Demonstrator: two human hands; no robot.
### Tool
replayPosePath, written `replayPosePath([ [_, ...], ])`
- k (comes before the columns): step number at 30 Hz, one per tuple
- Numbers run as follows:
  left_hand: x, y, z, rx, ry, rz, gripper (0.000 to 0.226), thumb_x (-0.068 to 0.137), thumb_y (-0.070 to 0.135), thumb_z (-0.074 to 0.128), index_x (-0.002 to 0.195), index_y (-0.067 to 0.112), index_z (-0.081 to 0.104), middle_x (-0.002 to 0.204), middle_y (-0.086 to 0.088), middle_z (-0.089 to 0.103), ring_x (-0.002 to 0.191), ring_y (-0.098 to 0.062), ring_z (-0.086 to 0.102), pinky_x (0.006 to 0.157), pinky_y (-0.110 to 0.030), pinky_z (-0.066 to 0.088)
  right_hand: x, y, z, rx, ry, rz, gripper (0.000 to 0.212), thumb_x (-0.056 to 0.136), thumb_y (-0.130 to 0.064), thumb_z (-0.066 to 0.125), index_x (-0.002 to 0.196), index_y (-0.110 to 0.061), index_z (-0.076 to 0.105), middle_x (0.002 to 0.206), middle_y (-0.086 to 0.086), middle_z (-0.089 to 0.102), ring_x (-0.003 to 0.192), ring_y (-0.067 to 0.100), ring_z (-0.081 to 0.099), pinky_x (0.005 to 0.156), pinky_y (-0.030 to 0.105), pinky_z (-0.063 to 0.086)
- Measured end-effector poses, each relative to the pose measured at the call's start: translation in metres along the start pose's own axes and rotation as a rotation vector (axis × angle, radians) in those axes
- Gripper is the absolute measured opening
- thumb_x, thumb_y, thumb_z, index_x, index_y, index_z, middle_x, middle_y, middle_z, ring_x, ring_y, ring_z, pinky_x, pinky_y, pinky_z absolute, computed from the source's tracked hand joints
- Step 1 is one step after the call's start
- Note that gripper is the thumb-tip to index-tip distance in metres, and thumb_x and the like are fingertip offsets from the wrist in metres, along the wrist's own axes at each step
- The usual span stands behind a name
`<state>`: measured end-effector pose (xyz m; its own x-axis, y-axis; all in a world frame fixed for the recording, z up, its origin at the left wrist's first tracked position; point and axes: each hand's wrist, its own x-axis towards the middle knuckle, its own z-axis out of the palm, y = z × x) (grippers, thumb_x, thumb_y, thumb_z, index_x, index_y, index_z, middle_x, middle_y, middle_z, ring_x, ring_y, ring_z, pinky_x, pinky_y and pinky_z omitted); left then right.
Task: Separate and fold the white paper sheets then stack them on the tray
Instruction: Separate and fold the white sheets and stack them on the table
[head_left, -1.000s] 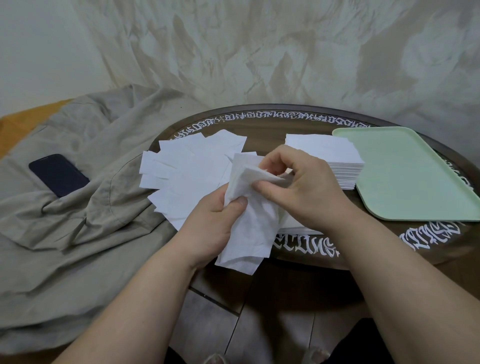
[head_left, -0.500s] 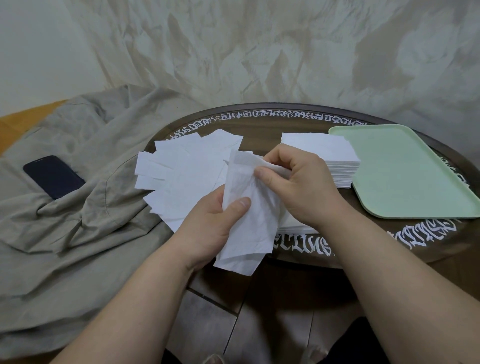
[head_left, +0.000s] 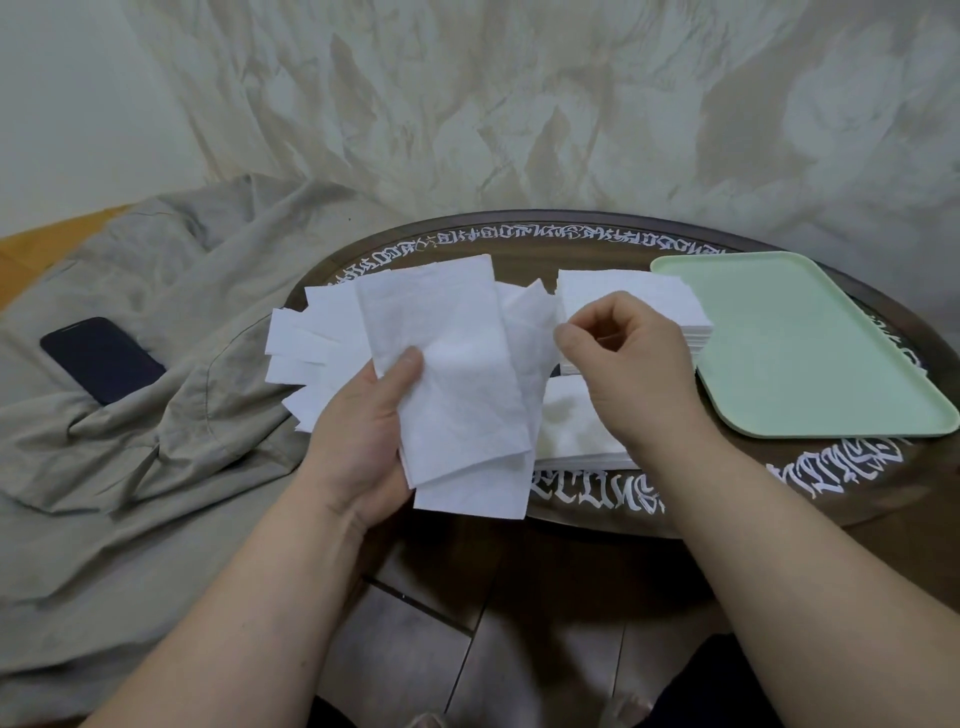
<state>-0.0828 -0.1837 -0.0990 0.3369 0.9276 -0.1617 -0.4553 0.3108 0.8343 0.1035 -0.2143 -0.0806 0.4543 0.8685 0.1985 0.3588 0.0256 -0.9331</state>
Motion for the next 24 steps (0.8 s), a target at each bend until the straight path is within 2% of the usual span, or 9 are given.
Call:
replayPosePath([
  [3, 0.001, 0.0, 0.002, -0.041, 0.004, -0.011, 0.054, 0.086, 0.03, 0.052, 0.137, 0.012, 0.053, 0.126, -0.01, 0.067, 0.114, -0.027, 0.065, 0.09, -0.043, 0.057, -0.001, 0.003, 0.003, 0.049, -0.021, 0.103, 0.015, 0.086, -0.021, 0.065, 0.071, -0.021, 0.061, 0.073, -0.008, 0.062, 0.067, 0.007, 0.053, 0.068, 0.029, 0.046],
  [6, 0.002, 0.0, 0.001, -0.071, 0.039, -0.013, 0.058, 0.086, 0.034, 0.052, 0.14, 0.014, 0.05, 0.13, -0.009, 0.065, 0.118, -0.028, 0.063, 0.092, -0.045, 0.055, -0.005, 0.005, 0.006, 0.132, -0.205, 0.281, 0.014, 0.088, -0.03, 0.066, 0.081, -0.018, 0.066, 0.085, -0.004, 0.068, 0.076, 0.012, 0.06, 0.071, 0.028, 0.046],
  [8, 0.004, -0.001, 0.001, -0.087, 0.063, -0.004, 0.052, 0.091, 0.034, 0.05, 0.14, 0.014, 0.05, 0.131, -0.009, 0.064, 0.118, -0.028, 0.063, 0.091, -0.047, 0.055, -0.008, 0.006, 0.009, 0.128, -0.297, 0.324, 0.017, 0.086, -0.03, 0.069, 0.083, -0.014, 0.066, 0.085, -0.002, 0.068, 0.071, 0.01, 0.062, 0.067, 0.026, 0.046],
  [11, 0.007, -0.002, 0.0, -0.112, 0.108, 0.018, 0.036, 0.104, 0.03, 0.04, 0.134, 0.016, 0.054, 0.125, -0.007, 0.068, 0.112, -0.026, 0.067, 0.086, -0.046, 0.058, -0.008, 0.005, 0.011, 0.169, -0.313, 0.336, 0.015, 0.085, -0.02, 0.071, 0.075, -0.011, 0.062, 0.077, 0.002, 0.067, 0.064, 0.01, 0.062, 0.062, 0.024, 0.049],
  [13, 0.007, -0.001, -0.002, -0.11, 0.125, 0.024, 0.036, 0.105, 0.031, 0.039, 0.134, 0.017, 0.054, 0.125, -0.007, 0.068, 0.112, -0.027, 0.066, 0.087, -0.047, 0.057, -0.007, 0.007, 0.012, 0.176, -0.284, 0.359, 0.013, 0.084, -0.02, 0.072, 0.082, -0.01, 0.065, 0.084, 0.002, 0.068, 0.074, 0.015, 0.066, 0.069, 0.03, 0.052],
  [15, 0.008, -0.001, -0.002, -0.102, 0.127, 0.012, 0.037, 0.105, 0.032, 0.039, 0.136, 0.017, 0.053, 0.126, -0.007, 0.067, 0.114, -0.027, 0.066, 0.088, -0.048, 0.057, -0.006, 0.009, 0.012, 0.187, -0.282, 0.403, 0.02, 0.083, -0.023, 0.074, 0.095, -0.011, 0.065, 0.091, 0.001, 0.068, 0.082, 0.018, 0.069, 0.075, 0.034, 0.055],
  [19, 0.007, -0.001, -0.001, -0.111, 0.116, 0.003, 0.038, 0.105, 0.031, 0.038, 0.136, 0.016, 0.053, 0.124, -0.008, 0.068, 0.111, -0.027, 0.067, 0.083, -0.045, 0.059, -0.006, 0.008, 0.013, 0.299, -0.406, 0.477, 0.018, 0.082, -0.019, 0.075, 0.095, -0.009, 0.067, 0.085, 0.005, 0.071, 0.068, 0.014, 0.066, 0.067, 0.029, 0.055],
  [22, 0.007, -0.001, -0.002, -0.115, 0.114, 0.004, 0.039, 0.105, 0.032, 0.038, 0.137, 0.015, 0.052, 0.125, -0.009, 0.068, 0.113, -0.028, 0.066, 0.085, -0.047, 0.057, -0.004, 0.011, 0.015, 0.247, -0.415, 0.499, 0.027, 0.081, -0.029, 0.075, 0.101, -0.012, 0.066, 0.1, 0.003, 0.071, 0.085, 0.018, 0.069, 0.073, 0.033, 0.055],
  [24, 0.008, -0.001, -0.003, -0.119, 0.113, -0.004, 0.04, 0.105, 0.033, 0.038, 0.138, 0.014, 0.051, 0.125, -0.009, 0.068, 0.113, -0.029, 0.066, 0.086, -0.048, 0.057, -0.004, 0.012, 0.016, 0.309, -0.477, 0.548, 0.027, 0.082, -0.028, 0.075, 0.095, -0.007, 0.064, 0.1, 0.006, 0.072, 0.087, 0.021, 0.07, 0.069, 0.032, 0.055],
])
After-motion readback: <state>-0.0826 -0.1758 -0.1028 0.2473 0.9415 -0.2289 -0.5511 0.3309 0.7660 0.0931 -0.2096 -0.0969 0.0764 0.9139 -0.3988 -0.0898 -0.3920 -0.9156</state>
